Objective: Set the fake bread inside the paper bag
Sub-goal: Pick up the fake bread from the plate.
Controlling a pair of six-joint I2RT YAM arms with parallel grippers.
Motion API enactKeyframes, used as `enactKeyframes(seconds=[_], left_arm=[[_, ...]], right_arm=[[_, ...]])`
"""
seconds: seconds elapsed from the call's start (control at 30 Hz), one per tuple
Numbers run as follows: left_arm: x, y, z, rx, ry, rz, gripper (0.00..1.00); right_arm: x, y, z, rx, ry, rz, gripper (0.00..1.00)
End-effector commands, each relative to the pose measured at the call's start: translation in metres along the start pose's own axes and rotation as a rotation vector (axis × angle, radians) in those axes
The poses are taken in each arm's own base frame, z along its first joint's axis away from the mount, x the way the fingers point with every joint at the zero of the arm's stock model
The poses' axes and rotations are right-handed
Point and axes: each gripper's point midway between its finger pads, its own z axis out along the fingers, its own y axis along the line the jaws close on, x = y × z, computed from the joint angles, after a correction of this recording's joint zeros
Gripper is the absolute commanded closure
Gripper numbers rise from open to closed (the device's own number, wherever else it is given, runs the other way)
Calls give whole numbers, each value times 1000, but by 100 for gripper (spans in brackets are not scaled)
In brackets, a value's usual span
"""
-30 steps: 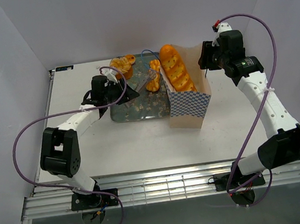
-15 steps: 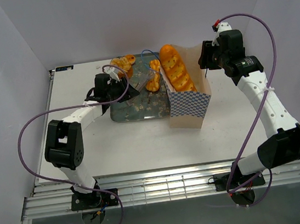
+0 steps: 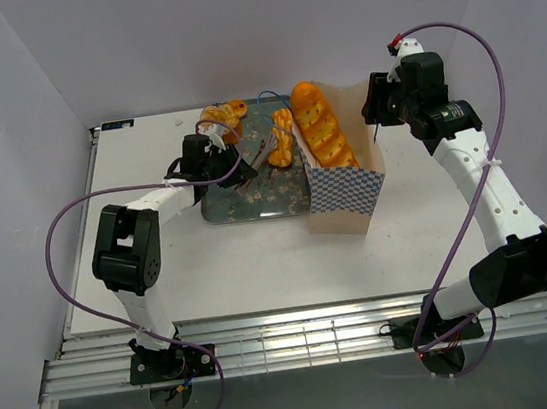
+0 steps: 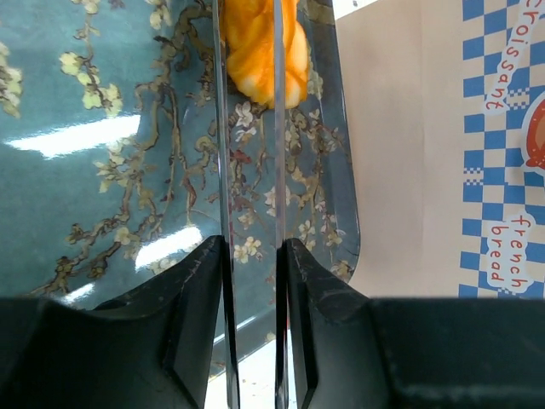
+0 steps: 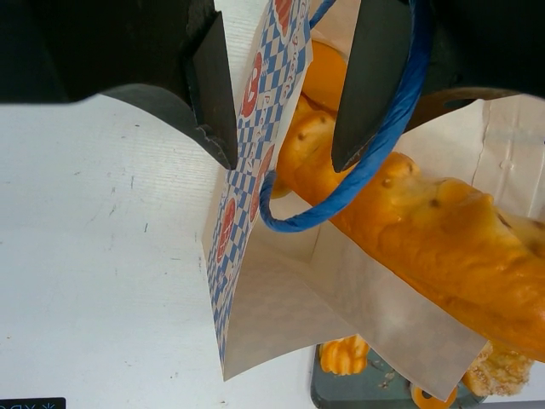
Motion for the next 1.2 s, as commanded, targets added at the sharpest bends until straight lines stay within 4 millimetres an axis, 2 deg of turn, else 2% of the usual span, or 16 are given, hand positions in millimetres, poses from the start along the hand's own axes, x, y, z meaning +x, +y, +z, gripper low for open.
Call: enactKeyframes(seconds=[0.0,0.23,0.33,0.47,0.5,0.63,0.77,0.8,0.87,0.9,1.0,1.03,1.1,1.13,1.17], left_arm=[[-14,-24,-4,71,-36,40,57],[-15,-26,-3,79,-25,39,59],[-11,-24,0,78,-14,26,68],[-15,-21,-5,46,-38,21,85],[-17,-22,-7,38,-48,21,94],[-32,-25,-25,-10,-112,35,99],[-45,-32,-61,-67,-165,44,99],[-49,-41,-78,-69,-183,53,99],[-56,-44,-98,-100,-221,69,100],[-60,-52,-119,-105,-244,78,100],[-60,-53,-150,-157,-277,91,100],[-63,-62,-170,-149,-318,105,100],[-62,-65,-193,-170,-345,113,100],[-66,-78,-215,-150,-394,129,100],[-66,-81,-227,-151,-409,133,100]], right_arm=[[-19,5,-6,-9,-47,-12,46],[-21,5,-10,-5,-54,-13,46],[-21,4,-11,-5,-54,-13,46],[-21,3,-13,1,-55,-15,46],[-21,3,-13,2,-55,-15,46],[-23,3,-14,1,-61,-15,46],[-23,4,-16,-1,-62,-15,46],[-23,4,-16,-2,-64,-17,46],[-23,4,-17,-2,-64,-16,46],[-24,4,-17,-1,-67,-15,46],[-25,5,-19,-6,-69,-17,46],[-25,5,-19,-10,-72,-17,46],[-26,6,-20,-14,-74,-16,46],[-26,7,-20,-20,-73,-16,46],[-27,8,-20,-22,-76,-13,46]])
